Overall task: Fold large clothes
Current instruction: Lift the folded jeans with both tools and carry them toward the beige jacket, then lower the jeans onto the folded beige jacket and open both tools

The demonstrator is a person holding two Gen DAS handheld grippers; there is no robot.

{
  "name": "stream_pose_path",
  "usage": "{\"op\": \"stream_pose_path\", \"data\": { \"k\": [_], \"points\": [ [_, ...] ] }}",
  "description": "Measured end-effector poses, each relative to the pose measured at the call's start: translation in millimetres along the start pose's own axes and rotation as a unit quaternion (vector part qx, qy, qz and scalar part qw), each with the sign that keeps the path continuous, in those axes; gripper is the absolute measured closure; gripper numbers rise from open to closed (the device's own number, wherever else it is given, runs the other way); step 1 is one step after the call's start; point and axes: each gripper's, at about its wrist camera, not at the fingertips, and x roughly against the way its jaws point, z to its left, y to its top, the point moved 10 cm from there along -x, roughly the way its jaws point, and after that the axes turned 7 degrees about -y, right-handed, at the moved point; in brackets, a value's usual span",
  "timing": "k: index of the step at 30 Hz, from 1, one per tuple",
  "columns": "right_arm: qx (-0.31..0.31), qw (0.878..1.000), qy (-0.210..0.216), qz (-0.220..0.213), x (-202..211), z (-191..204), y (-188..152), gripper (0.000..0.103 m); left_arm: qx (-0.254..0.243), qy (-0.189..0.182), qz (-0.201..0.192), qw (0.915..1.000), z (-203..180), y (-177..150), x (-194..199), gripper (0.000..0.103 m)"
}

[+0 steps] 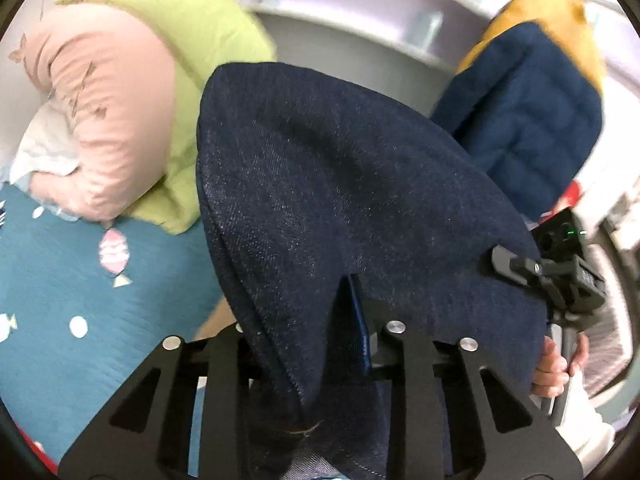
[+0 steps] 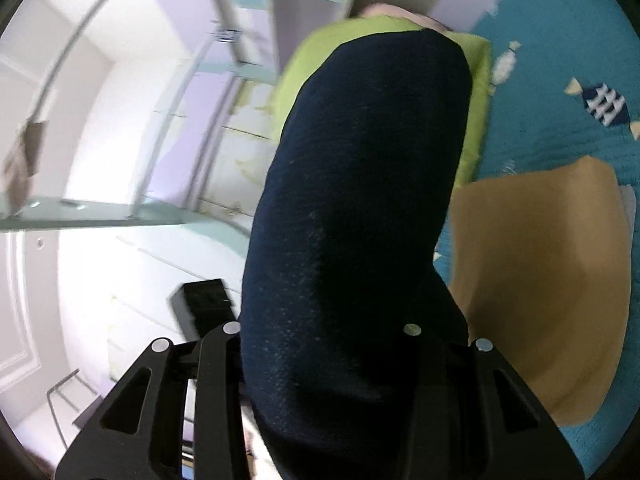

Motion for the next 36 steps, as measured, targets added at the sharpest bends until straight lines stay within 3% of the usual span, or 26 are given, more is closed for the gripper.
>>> {"op": "stream_pose_path", "data": {
  "k": [2,4,5,6,8,12,13,14,15,17,18,20,21,23,24,26,27,28,30,31,32,33,34,36],
  "points": [
    [0.026,0.995,-0.093,0.01,-22,-28,2,0.062,0.021,0.018,0.036,0.999,25,-10,-37,0.079],
    [0.042,0.974,-0.219,0.042,-41,-68,-6,0.057,0.063,0.033,0.092,0.9932,52,-38,-87,0.082],
    [0.045,0.958,-0.277,0.064,-47,-90,-13,0.057,0.077,0.041,0.114,0.9897,59,-50,-106,0.083],
    [0.048,0.952,-0.295,0.068,-49,-100,-18,0.056,0.09,0.046,0.132,0.9861,68,-67,-128,0.082],
    [0.075,0.947,-0.306,0.06,-47,-105,-23,0.055,0.114,0.028,0.117,0.9861,76,-85,-147,0.078],
    [0.115,0.928,-0.351,0.036,-35,-107,-15,0.046,0.13,0.008,0.09,0.9874,83,-88,-140,0.075],
    [0.12,0.926,-0.357,0.025,-29,-105,-14,0.046,0.129,0.019,0.087,0.9876,87,-87,-136,0.073],
    [0.128,0.922,-0.366,0.008,-16,-100,-14,0.045,0.124,0.043,0.087,0.9876,94,-87,-131,0.061],
    [0.149,0.908,-0.39,-0.031,2,-92,-7,0.042,0.118,0.064,0.085,0.9873,93,-82,-125,0.055],
    [0.191,0.875,-0.431,-0.105,25,-82,16,0.04,0.079,0.116,0.073,0.9873,96,-75,-107,0.054],
    [0.217,0.87,-0.423,-0.131,37,-67,17,0.039,0.067,0.132,0.066,0.9868,93,-72,-99,0.054],
    [0.244,0.879,-0.39,-0.127,36,-53,13,0.047,0.046,0.186,0.041,0.9807,93,-65,-76,0.054],
    [0.266,0.877,-0.382,-0.12,34,-44,8,0.059,0.036,0.212,0.023,0.9764,92,-60,-62,0.054],
    [0.298,0.863,-0.391,-0.118,26,-41,4,0.073,0.034,0.24,-0.013,0.9702,89,-55,-40,0.055],
    [0.303,0.861,-0.394,-0.107,19,-45,2,0.079,0.041,0.232,-0.024,0.9716,86,-53,-35,0.055],
    [0.273,0.874,-0.397,-0.065,-2,-70,-10,0.088,0.065,0.152,-0.028,0.9858,63,-58,-38,0.055],
    [0.263,0.872,-0.411,-0.049,-18,-93,-11,0.087,0.075,0.109,-0.016,0.9911,53,-65,-48,0.055],
    [0.272,0.856,-0.436,-0.056,-24,-108,-11,0.087,0.088,0.084,0.0,0.9926,49,-75,-63,0.055],
    [0.258,0.84,-0.473,-0.065,-26,-130,-9,0.086,0.106,0.111,0.047,0.987,66,-100,-99,0.063],
    [0.244,0.846,-0.469,-0.064,-23,-134,-9,0.086,0.108,0.122,0.059,0.9848,74,-108,-110,0.068],
    [0.233,0.859,-0.452,-0.06,-20,-130,-11,0.086,0.106,0.117,0.071,0.9849,81,-118,-128,0.069],
    [0.218,0.88,-0.42,-0.047,-16,-124,-14,0.088,0.11,0.12,0.075,0.9839,87,-122,-132,0.068],
    [0.207,0.89,-0.406,-0.033,-9,-118,-19,0.09,0.123,0.122,0.077,0.9819,94,-124,-129,0.068],
    [0.197,0.896,-0.398,0.003,3,-105,-42,0.087,0.135,0.133,0.075,0.979,100,-122,-115,0.068]
  ]
}}
